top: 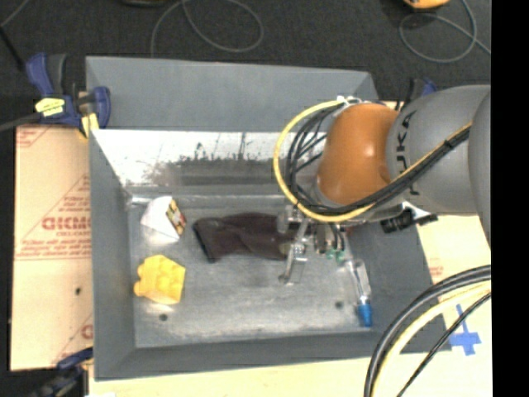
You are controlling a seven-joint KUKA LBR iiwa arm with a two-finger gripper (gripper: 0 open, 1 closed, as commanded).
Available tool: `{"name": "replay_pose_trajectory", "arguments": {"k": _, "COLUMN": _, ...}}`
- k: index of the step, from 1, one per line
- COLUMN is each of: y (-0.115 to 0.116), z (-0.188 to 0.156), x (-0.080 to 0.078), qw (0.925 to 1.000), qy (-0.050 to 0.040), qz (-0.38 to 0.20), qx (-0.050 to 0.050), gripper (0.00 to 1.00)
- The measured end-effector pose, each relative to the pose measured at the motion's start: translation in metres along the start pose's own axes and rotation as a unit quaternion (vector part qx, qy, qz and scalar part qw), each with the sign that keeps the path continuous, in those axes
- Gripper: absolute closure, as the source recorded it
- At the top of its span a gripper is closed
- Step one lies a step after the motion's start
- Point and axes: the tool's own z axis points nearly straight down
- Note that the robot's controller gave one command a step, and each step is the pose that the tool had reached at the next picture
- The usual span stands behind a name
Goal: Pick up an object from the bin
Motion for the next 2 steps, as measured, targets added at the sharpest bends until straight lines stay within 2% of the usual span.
{"name": "replay_pose_trajectory", "arguments": {"k": 1, "y": 0.013, "z": 0.024, "x": -0.001, "qw": 0.9980, "qy": -0.0010, "qz": 0.063, "qx": -0.001, "gripper": 0.00}}
{"name": "replay_pose_trajectory", "arguments": {"k": 2, "y": 0.046, "z": 0.037, "x": -0.013, "qw": 0.9996, "qy": -0.0026, "qz": 0.028, "qx": 0.001, "gripper": 0.00}}
